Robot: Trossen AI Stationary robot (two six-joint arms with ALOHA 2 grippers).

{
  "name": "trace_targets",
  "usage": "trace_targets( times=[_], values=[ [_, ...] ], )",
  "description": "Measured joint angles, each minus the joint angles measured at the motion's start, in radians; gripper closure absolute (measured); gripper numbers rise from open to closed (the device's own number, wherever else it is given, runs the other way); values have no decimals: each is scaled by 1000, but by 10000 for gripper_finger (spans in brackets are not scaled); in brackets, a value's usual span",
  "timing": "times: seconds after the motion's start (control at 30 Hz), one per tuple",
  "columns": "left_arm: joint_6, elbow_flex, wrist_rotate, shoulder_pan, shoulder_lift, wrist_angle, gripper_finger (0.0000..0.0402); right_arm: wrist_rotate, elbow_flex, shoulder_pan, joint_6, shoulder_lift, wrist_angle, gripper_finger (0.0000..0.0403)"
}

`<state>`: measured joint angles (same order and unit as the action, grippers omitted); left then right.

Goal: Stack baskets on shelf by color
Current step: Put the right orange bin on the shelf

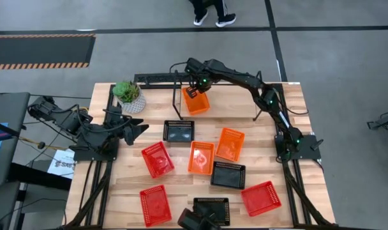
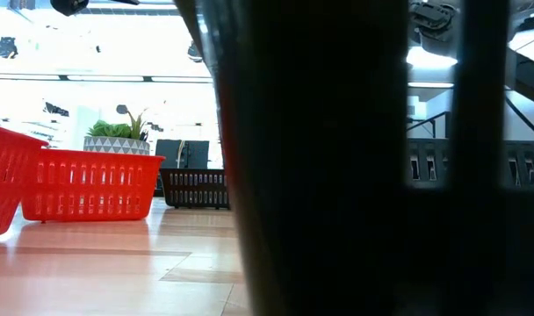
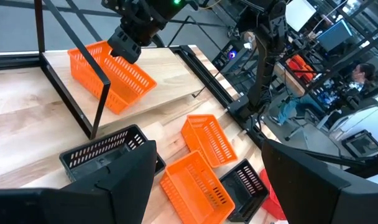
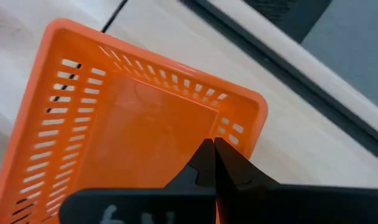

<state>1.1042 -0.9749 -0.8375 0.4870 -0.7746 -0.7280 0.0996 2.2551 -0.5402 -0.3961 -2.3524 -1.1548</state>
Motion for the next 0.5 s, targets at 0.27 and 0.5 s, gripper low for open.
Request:
trace_targets(
  times=[0.27,0.5],
  values=[
    [0,0,0,0,0,0,123,8,33,0,-5,14,-26,395],
    [10,0,3,0,0,0,123,11,78,25,61,98,-232,395]
  ],
)
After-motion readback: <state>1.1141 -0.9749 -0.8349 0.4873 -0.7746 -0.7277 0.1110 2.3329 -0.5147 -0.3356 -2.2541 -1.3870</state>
